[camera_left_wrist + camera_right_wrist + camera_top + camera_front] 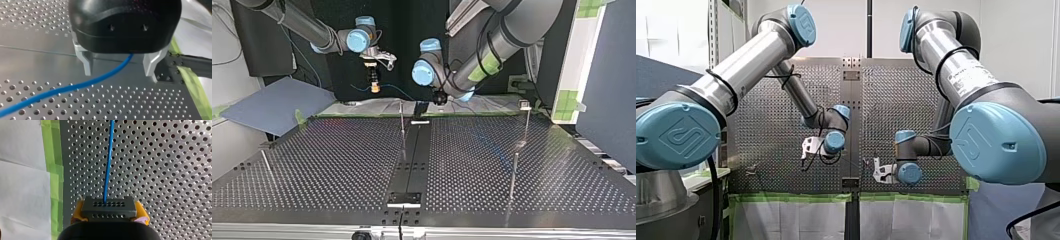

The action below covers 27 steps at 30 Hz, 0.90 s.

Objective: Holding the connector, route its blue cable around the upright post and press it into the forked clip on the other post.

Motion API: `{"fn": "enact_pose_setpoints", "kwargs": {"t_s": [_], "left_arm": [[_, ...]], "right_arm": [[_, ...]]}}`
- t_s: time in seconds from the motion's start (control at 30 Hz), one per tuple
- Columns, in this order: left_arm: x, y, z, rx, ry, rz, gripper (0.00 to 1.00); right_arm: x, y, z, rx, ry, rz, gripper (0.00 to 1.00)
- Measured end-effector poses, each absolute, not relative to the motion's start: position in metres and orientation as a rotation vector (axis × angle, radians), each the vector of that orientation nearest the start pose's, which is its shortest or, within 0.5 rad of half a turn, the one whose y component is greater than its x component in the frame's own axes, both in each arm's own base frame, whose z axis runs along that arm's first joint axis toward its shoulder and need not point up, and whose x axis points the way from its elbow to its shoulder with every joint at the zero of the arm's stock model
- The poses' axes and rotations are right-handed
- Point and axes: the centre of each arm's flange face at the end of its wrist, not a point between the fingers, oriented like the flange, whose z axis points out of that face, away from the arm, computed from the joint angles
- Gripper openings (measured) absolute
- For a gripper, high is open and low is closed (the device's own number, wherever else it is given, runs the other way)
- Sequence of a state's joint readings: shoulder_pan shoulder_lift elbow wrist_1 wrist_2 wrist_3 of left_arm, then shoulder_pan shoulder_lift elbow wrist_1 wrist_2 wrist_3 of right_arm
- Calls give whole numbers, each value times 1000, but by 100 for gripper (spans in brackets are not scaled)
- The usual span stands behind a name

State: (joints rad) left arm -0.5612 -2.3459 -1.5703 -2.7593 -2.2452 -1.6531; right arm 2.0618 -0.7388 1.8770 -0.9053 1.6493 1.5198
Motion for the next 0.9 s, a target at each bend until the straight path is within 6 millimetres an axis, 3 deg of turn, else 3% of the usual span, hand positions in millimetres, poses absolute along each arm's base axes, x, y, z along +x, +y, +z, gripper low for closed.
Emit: {"fn": "enact_pose_setpoints", "kwargs": {"t_s": [0.37,0.67,0.9], "left_arm": [[467,-395,67,-52,1888,168,100],[459,-396,27,-52,1931,162,100],[460,-405,21,-54,1902,103,100]], "right_arm": [[380,-423,-27,1784,-1001,1366,0],[390,-417,-27,1840,-950,1434,0],[394,-415,-26,1856,-933,1457,0]]}}
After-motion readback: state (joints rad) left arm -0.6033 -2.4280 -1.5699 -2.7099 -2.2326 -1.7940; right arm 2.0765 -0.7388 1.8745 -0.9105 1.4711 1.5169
